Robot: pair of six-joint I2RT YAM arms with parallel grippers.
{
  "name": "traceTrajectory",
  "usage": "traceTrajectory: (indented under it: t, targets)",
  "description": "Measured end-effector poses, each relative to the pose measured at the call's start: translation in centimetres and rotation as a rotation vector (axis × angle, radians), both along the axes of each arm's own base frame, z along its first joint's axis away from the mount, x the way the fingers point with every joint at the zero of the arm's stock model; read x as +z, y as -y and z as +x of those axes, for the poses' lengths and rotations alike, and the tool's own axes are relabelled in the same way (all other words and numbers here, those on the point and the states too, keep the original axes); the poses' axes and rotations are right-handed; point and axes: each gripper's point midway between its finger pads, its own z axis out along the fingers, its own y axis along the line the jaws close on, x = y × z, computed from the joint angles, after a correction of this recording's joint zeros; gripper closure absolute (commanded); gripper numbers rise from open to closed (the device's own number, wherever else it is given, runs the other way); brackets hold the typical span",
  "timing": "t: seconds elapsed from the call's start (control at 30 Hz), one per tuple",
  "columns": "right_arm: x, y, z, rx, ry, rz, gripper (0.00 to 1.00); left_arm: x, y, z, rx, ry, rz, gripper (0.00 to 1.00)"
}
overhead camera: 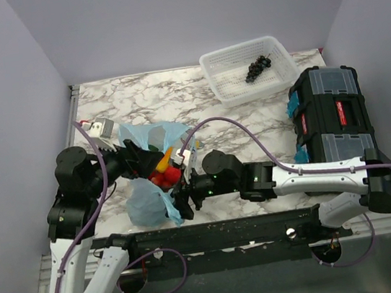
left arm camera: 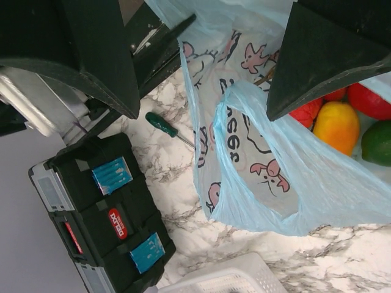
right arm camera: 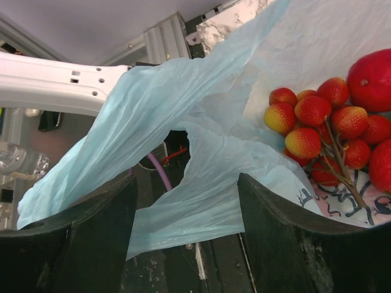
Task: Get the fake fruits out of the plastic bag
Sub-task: Adjust the plastic bag at the center of the board.
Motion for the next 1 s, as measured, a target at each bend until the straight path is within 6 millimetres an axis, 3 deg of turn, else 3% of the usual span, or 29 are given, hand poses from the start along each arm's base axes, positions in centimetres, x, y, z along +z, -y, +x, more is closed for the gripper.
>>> traceTrajectory:
  t: [0.23,0.43,0.5,0.73,0.83,0.93,1.0]
  targets:
    - [-0.5,0.1,0.3,-0.012,0.018,-0.005,0.32,0.7,-1.1,-1.2,0.054,0.028,0.016,0.15]
    - [-0.5,0.1,0.4,-0.016,0.032,-0.005,0.34,-1.1,-0.8,0.1,0.065,-0.046,0.005,0.17]
    - [-0.5,0.0,0.3,-0.020,0.042,-0.007,0.37,-2.1,-0.5,0.9,0.066,-0.086,-0.002,0.26]
    - [-1.6,-1.0,-0.6,-0.083,0.179,-0.057,0.56,-2.7,0.9,3.4,0.041,-0.133,-0.058,0.83]
    - [-4.3,-1.8,-2.2,-0.107,0.296,-0.130,0.61,-1.4,1.0,3.7,0.037,-0.079,-0.080,0.99]
    - [-8.8,-2.4,-3.1,-0.117,0.376,-0.232,0.62,-0.2,1.1,3.9,0.035,-0.023,-0.092,1.00]
    - [-12.9,-2.2,-2.9,-0.127,0.409,-0.328,0.61,0.5,1.0,4.0,0.034,0.009,-0.090,1.00]
